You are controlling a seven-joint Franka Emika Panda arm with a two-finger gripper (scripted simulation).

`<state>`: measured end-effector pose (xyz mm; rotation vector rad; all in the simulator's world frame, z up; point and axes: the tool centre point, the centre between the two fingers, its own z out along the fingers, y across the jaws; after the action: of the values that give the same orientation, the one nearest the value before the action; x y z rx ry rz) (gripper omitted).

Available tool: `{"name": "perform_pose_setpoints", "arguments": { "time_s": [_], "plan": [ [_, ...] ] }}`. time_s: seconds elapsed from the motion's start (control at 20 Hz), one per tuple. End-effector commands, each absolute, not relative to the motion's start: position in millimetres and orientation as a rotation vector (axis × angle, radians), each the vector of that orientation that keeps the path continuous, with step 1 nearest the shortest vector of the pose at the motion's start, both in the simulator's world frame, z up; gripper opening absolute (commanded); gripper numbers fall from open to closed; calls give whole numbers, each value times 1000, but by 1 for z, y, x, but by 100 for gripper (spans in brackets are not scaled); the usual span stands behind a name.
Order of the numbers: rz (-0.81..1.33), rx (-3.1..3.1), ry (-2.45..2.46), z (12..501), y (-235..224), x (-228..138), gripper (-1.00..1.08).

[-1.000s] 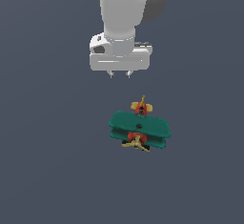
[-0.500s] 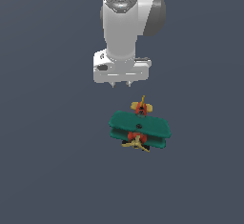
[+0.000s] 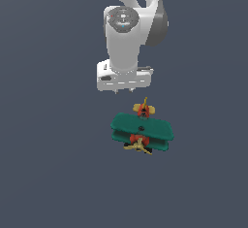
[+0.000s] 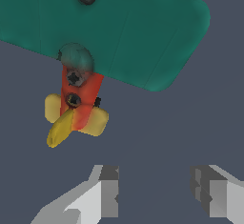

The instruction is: Pick up the object and move it to a goal position.

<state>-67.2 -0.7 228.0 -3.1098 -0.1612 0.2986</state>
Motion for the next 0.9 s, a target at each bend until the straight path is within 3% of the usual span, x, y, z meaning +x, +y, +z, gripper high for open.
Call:
{"name": "perform_pose_setpoints", "arguments": {
  "time_s": [0.0,0.85],
  "plan": [
    [307,-3107,-167,225,0,-67,28],
    [410,-3013,-107,206,-7,-74,28]
  ]
}}
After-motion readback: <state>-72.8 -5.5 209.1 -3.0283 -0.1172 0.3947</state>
